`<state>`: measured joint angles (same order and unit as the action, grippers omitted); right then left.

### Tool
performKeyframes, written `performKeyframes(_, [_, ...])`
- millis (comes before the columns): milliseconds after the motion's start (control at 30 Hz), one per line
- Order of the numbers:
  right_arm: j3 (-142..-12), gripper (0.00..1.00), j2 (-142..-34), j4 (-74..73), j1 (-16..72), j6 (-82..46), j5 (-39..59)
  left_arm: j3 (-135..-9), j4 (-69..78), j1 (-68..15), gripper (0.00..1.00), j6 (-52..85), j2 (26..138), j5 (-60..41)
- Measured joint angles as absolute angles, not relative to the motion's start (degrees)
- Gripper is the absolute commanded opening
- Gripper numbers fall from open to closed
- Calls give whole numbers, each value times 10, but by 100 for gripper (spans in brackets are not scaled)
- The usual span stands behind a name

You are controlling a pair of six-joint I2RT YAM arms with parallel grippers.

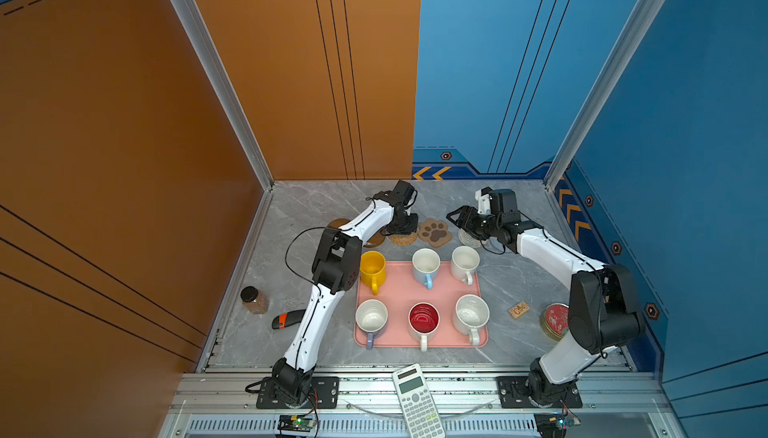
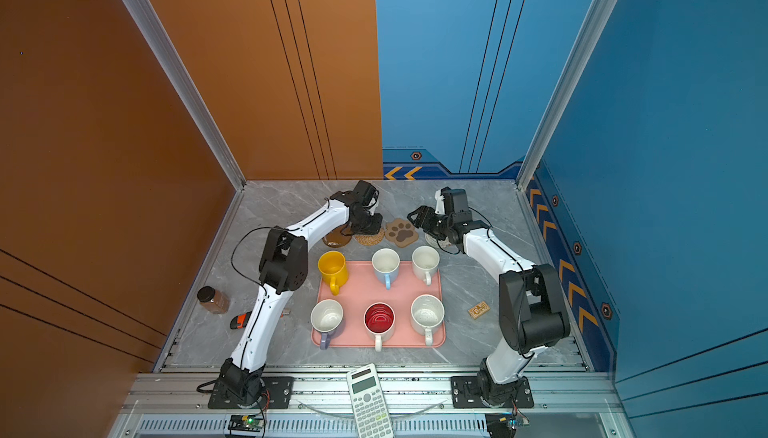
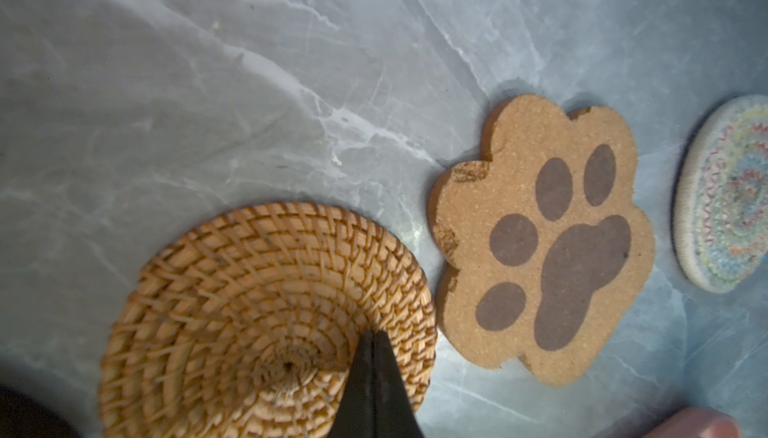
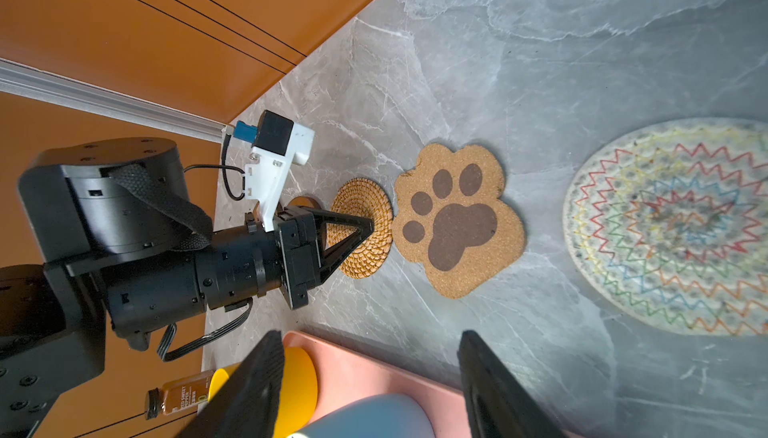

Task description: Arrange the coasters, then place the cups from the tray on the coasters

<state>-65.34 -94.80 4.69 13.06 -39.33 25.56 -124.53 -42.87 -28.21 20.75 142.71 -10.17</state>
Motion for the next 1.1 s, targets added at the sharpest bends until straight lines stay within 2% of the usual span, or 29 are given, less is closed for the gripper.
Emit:
performKeyframes(700, [-644,65,-948,38,127,-395,260,-1244,-438,-286,6,204,1422,-83])
performKeyframes(1100, [-640,65,-931,39,122,-399,260,-1298,-480,-280,11,203,1423,-54])
